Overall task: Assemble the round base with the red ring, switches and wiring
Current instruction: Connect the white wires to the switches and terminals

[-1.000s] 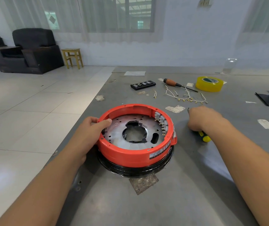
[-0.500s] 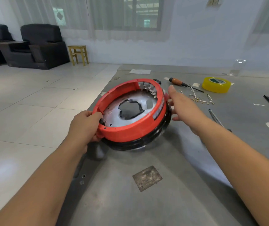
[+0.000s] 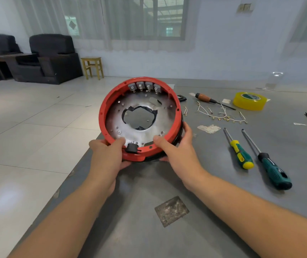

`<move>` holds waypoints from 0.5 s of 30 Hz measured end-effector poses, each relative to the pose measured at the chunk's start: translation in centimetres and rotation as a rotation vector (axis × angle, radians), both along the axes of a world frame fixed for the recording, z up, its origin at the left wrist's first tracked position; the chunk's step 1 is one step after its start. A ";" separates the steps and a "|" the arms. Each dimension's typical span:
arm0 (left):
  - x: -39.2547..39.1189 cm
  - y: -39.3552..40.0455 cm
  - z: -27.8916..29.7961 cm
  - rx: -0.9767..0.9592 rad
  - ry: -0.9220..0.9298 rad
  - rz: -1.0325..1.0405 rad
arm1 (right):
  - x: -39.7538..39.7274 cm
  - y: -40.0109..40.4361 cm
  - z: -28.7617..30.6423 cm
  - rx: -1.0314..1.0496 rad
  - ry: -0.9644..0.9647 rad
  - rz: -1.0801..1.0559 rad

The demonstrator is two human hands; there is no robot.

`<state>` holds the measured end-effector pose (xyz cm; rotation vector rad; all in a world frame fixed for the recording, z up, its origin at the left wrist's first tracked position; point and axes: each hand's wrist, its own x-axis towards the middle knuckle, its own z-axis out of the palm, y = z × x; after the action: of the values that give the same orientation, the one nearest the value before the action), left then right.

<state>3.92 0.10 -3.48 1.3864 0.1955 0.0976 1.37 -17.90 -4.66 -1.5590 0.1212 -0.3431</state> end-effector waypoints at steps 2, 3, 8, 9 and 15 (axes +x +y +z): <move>-0.1 0.3 0.3 -0.126 0.030 -0.063 | 0.6 -0.9 0.1 0.066 -0.006 -0.017; -0.2 0.4 0.5 -0.204 0.072 -0.116 | 0.9 -1.5 0.3 0.083 -0.015 -0.031; -0.9 0.2 1.1 -0.355 0.206 -0.380 | 2.0 -3.9 0.7 0.135 -0.021 -0.015; -0.7 0.1 1.2 -0.363 0.198 -0.388 | 2.1 -4.2 0.7 0.136 -0.028 0.008; 1.7 -1.1 1.6 -0.428 0.120 -0.296 | 3.1 -4.7 0.1 0.216 0.003 0.065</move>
<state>5.59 -1.02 -1.87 0.9811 0.1006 -0.2617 4.49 -22.65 -4.57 -1.3463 0.1066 -0.2675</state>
